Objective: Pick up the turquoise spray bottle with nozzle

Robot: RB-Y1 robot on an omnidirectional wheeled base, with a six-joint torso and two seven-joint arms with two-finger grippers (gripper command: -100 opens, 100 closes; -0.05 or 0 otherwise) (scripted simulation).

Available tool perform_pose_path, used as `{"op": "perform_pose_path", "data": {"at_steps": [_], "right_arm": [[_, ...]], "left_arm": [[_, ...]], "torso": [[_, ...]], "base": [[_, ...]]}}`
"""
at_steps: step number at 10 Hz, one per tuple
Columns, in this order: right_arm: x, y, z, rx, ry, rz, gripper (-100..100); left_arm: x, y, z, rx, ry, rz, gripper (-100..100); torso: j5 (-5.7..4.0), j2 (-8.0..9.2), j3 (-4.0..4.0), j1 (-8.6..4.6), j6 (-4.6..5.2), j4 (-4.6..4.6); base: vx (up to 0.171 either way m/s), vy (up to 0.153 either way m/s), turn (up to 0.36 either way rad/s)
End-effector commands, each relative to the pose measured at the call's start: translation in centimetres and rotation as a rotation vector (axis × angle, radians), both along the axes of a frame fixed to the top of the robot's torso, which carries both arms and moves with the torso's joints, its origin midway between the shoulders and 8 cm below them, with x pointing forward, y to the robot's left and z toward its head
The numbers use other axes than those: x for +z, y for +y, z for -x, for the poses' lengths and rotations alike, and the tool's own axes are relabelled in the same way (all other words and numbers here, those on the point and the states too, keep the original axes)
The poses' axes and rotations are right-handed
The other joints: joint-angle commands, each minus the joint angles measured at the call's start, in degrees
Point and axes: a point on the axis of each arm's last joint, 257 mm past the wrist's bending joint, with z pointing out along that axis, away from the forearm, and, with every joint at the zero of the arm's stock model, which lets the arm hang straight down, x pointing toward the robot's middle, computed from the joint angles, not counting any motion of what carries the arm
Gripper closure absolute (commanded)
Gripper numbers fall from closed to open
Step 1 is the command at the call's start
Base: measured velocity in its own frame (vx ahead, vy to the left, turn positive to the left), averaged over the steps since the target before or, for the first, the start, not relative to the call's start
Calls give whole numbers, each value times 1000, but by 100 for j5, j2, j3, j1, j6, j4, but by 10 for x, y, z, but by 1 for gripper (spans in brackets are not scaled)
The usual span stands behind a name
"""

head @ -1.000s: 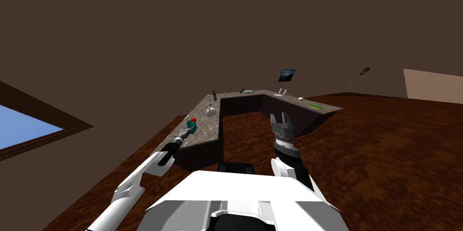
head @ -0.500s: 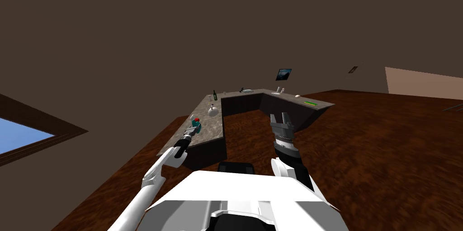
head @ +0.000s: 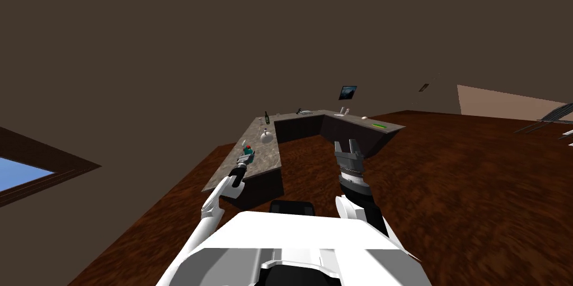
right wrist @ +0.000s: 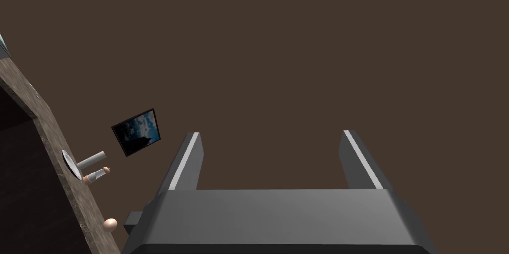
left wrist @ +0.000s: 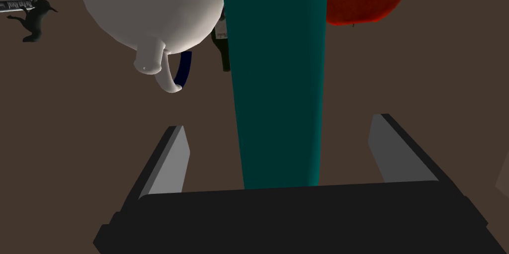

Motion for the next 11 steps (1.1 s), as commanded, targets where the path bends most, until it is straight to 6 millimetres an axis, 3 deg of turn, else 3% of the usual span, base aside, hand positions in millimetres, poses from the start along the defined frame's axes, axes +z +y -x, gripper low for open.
{"op": "perform_pose_path", "data": {"at_steps": [1, 7, 8, 10, 11], "right_arm": [[0, 0, 0, 0, 0, 0, 0], [0, 0, 0, 0, 0, 0, 0], [0, 0, 0, 0, 0, 0, 0], [0, 0, 0, 0, 0, 0, 0], [0, 0, 0, 0, 0, 0, 0]], "left_arm": [[-3, -14, -4, 12, 1, 16, -100], [9, -74, -34, 39, 1, 21, -100], [19, -92, -44, 39, -2, 7, -100], [17, -91, -42, 41, -1, 18, -100], [17, -91, -42, 43, 1, 18, 100]], "torso": [[0, 0, 0, 0, 0, 0], [1, 3, 2, 7, -2, 0], [0, 1, 1, -5, -3, 0], [-1, -5, -2, -9, -4, -1], [-5, -17, -9, -26, -5, -3]], "base": [[-57, 110, -44], [-66, 122, -60], [-81, 106, -66], [-33, 70, -27], [-4, 8, 0]]}}
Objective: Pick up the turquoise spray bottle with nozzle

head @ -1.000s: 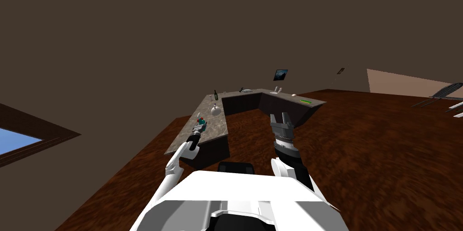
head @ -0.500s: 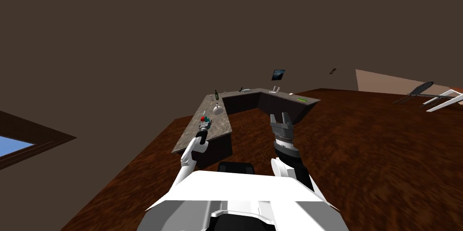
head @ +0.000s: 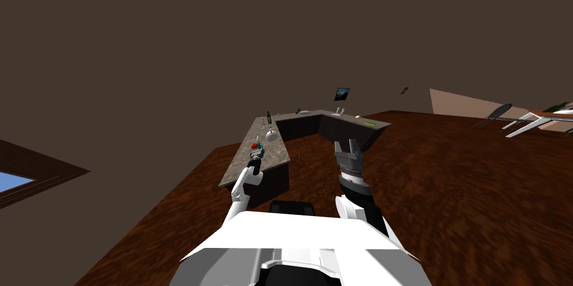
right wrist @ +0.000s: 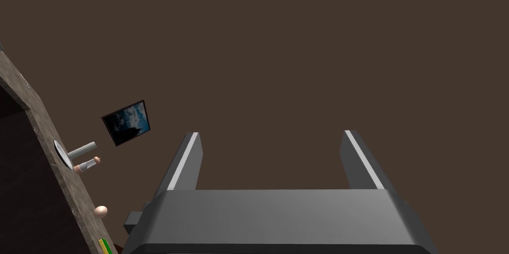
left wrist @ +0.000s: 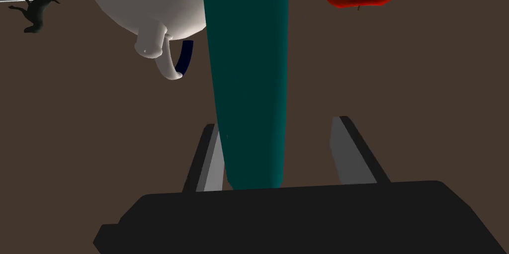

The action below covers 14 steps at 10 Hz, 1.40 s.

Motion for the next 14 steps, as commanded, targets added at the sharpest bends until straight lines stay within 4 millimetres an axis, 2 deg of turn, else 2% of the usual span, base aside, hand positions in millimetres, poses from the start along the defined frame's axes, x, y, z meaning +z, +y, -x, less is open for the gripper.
{"op": "perform_pose_path", "data": {"at_steps": [1, 4, 5, 6, 7, 8, 9, 10, 11, 13, 14], "right_arm": [[0, 0, 0, 0, 0, 0, 0], [0, 0, 0, 0, 0, 0, 0], [0, 0, 0, 0, 0, 0, 0], [0, 0, 0, 0, 0, 0, 0], [0, 0, 0, 0, 0, 0, 0], [0, 0, 0, 0, 0, 0, 0], [0, 0, 0, 0, 0, 0, 0], [0, 0, 0, 0, 0, 0, 0], [0, 0, 0, 0, 0, 0, 0], [0, 0, 0, 0, 0, 0, 0], [0, 0, 0, 0, 0, 0, 0]], "left_arm": [[0, 0, 0, 0, 0, 0, 100], [0, 1, 0, 1, 1, -1, 100], [0, 1, 0, 1, 1, -1, 0], [-8, 17, 8, -5, 0, 3, 100], [-19, 32, 19, -1, 5, 28, 100], [-14, 37, 18, -12, 0, 1, 100], [-22, 50, 28, -16, -3, 28, 100], [-18, 58, 28, -21, 0, -1, 100], [-24, 70, 38, -25, -3, 25, 100], [-20, 77, 38, -31, -1, -2, 100], [-24, 91, 49, -37, -3, 18, 100]], "torso": [[0, 0, 0, 0, 0, 0], [0, -4, -2, -5, 4, -1], [-1, -4, -2, -6, 4, 0], [-1, -4, -2, -7, 4, 0], [0, -21, -16, -21, -9, -12], [11, -32, -34, -38, -22, -38], [18, -31, -39, -35, -18, -48], [31, -34, -47, -35, -17, -62], [39, -34, -51, -23, -12, -69], [57, -48, -68, -12, -12, -90], [60, -43, -65, 10, -12, -89]], "base": [[0, 0, 0], [0, 1, 4], [0, 0, 0], [59, -89, 64], [106, -192, 120], [87, -173, 95], [86, -161, 72], [63, -115, 45], [79, -127, 65], [39, -80, 24], [56, -77, 48]]}}
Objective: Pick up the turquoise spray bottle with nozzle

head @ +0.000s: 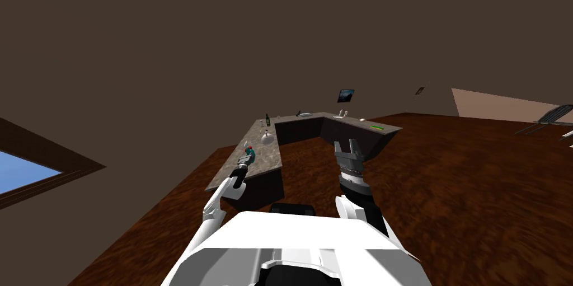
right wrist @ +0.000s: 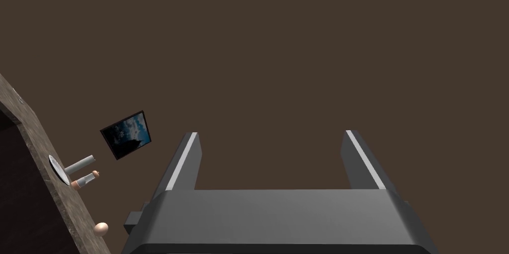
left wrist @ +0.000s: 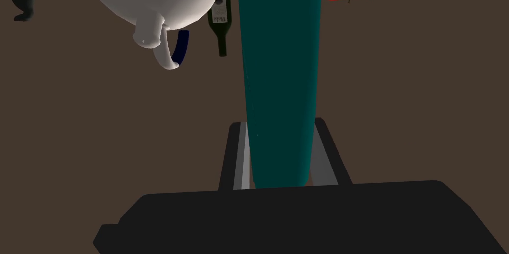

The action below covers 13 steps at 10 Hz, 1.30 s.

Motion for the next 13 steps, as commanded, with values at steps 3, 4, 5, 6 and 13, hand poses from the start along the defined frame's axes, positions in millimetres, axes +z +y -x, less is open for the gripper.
{"op": "perform_pose_path", "data": {"at_steps": [3, 4, 5, 6, 13], "right_arm": [[0, 0, 0, 0, 0, 0, 0], [0, 0, 0, 0, 0, 0, 0], [0, 0, 0, 0, 0, 0, 0], [0, 0, 0, 0, 0, 0, 0], [0, 0, 0, 0, 0, 0, 0]], "left_arm": [[2, 33, 13, -19, 1, -11, 100], [0, 45, 24, -26, -2, 12, 100], [5, 50, 23, -33, 1, -10, 100], [5, 63, 33, -42, -1, 8, 100], [18, 92, 50, -78, 1, 3, 0]], "torso": [[2, -5, -6, -10, -3, -7], [2, -5, -6, -6, 1, -6], [4, -5, -6, -4, -3, -8], [3, -4, -5, -1, 6, -5], [7, 1, -2, 15, 17, -4]], "base": [[56, -116, 64], [61, -124, 79], [51, -111, 57], [73, -136, 61], [42, -99, 43]]}}
